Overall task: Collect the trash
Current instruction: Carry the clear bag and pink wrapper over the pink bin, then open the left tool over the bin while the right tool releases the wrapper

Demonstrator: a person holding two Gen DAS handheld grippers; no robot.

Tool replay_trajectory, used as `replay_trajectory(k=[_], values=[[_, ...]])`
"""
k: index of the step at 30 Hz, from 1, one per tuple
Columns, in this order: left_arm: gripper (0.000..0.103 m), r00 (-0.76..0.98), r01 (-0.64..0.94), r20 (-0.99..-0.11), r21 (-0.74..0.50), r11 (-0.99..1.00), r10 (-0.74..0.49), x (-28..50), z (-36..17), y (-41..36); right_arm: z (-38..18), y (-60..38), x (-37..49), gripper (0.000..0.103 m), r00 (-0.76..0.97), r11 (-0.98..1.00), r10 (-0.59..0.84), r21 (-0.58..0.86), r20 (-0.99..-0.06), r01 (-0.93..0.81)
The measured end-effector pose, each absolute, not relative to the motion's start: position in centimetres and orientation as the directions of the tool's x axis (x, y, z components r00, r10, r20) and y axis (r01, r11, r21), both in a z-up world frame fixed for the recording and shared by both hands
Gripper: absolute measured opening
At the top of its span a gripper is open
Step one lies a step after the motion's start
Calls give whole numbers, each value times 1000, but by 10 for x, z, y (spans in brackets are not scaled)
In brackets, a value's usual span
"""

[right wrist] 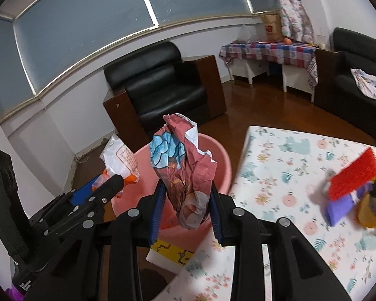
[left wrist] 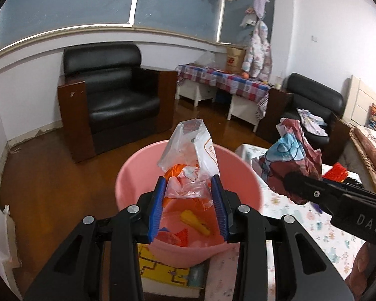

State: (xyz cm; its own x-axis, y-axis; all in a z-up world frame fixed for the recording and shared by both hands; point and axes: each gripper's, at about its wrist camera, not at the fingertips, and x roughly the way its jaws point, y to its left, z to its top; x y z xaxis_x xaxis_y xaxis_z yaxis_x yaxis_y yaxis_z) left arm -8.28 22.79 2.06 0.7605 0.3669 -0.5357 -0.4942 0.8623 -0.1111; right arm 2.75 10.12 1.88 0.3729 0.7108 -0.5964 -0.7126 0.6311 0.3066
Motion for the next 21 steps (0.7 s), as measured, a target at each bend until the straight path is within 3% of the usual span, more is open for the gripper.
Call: replay_trajectory(k=[21], values=[[38, 722, -566, -581, -184, 804, 375, -91, 7, 275, -6, 169, 44, 33, 341, 618, 661, 227, -668, -753]])
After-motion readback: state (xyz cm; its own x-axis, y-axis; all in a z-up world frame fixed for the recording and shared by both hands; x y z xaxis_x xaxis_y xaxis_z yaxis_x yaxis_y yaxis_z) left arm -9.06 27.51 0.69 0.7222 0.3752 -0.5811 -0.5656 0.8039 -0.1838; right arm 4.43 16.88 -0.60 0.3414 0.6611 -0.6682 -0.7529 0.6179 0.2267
